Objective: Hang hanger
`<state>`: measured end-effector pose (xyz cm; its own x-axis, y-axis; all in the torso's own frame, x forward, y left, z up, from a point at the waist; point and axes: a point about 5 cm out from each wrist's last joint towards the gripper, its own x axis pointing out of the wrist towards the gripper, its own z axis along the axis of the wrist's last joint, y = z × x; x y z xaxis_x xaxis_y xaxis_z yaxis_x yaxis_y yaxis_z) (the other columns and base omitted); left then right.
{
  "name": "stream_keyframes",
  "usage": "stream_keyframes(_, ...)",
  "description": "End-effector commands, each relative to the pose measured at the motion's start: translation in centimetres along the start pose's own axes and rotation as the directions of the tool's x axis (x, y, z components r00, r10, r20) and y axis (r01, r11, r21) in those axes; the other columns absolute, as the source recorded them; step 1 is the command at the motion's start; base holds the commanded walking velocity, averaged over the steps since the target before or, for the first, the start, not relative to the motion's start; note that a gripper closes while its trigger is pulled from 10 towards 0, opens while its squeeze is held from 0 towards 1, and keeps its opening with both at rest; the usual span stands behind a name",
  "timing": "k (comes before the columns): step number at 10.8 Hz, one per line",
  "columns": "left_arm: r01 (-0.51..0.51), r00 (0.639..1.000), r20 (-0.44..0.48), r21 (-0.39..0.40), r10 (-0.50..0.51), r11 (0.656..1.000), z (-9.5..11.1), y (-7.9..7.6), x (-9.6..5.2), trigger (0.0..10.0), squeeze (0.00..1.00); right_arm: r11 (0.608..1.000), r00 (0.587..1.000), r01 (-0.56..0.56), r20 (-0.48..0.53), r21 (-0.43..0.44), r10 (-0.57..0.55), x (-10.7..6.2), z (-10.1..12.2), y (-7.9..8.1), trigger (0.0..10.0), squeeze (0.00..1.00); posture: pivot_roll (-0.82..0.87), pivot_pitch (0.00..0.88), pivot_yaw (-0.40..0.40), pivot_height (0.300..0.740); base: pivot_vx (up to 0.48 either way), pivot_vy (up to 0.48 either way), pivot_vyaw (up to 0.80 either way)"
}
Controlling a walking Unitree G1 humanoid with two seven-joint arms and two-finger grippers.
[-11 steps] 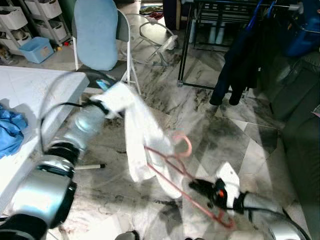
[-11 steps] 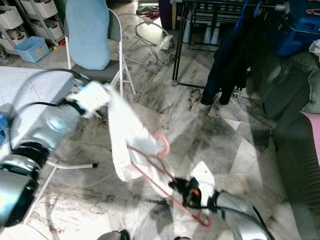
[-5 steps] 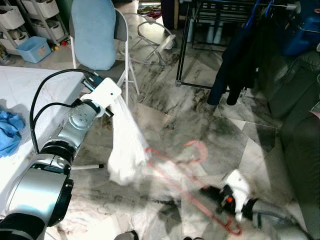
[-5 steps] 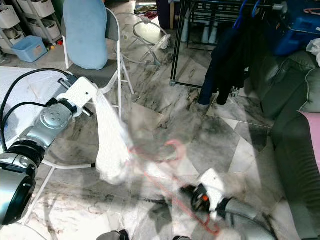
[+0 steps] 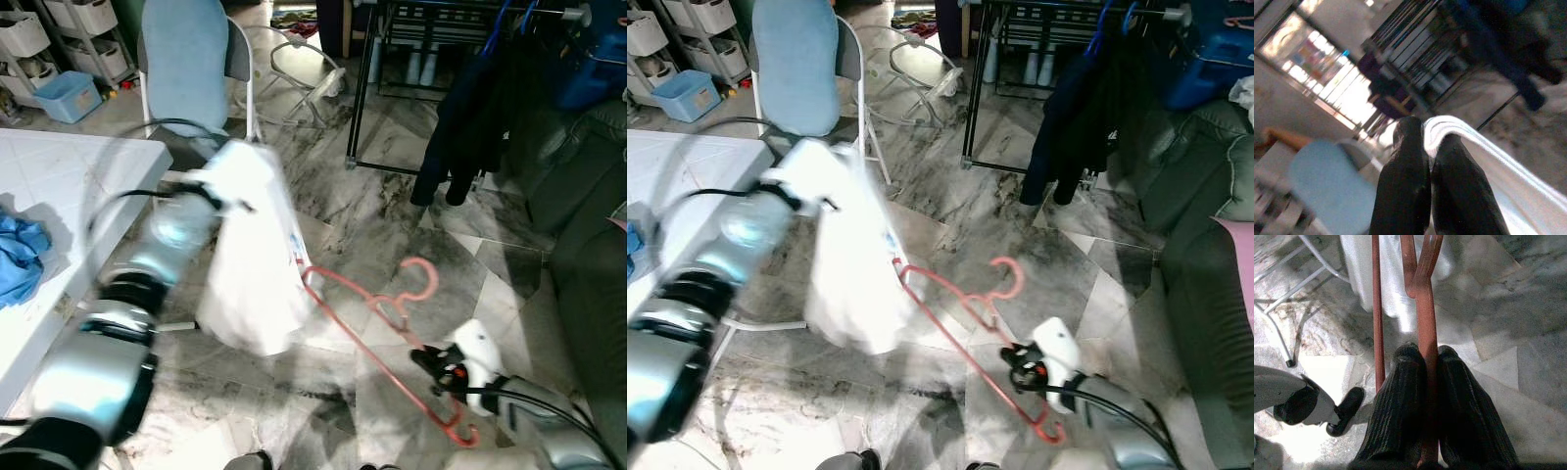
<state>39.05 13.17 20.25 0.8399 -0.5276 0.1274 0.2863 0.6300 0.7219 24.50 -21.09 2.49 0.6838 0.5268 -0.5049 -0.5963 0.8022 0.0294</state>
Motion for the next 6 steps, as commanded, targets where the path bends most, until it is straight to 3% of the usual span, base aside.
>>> stream_keyframes(1,0.041,0.996,0.081,0.045,-0.045,0.998,1.3,-0.4,0.3,10.0,0.0,1.0,0.999,-0.018,-0.03,-0.016,0.017,0.3,-0.5,0.3,10.0,0.0,-0.07,0.11,0.068,0.74,0.0,0.0,0.0)
stream_keyframes(3,0.155,0.98,0.108,0.1,-0.165,0.983,1.5,-2.8,0.2,10.0,0.0,0.999,1.0,-0.008,0.003,-0.038,0.009,0.8,0.6,0.2,10.0,0.0,-0.07,0.114,0.076,0.74,0.0,0.0,0.0)
stream_keyframes(4,0.178,0.979,0.087,0.099,-0.186,0.979,1.1,-3.2,-0.1,10.0,0.0,0.999,1.0,0.005,0.014,-0.054,-0.005,0.9,1.0,0.1,10.0,0.0,-0.08,0.116,0.077,0.74,0.0,0.0,0.0)
stream_keyframes(6,0.199,0.98,-0.041,0.152,-0.195,0.968,-1.0,-3.4,-0.8,10.0,0.0,0.995,0.999,0.03,0.035,-0.099,-0.026,0.6,1.9,-0.3,10.0,0.0,-0.08,0.117,0.075,0.74,0.0,0.0,0.0)
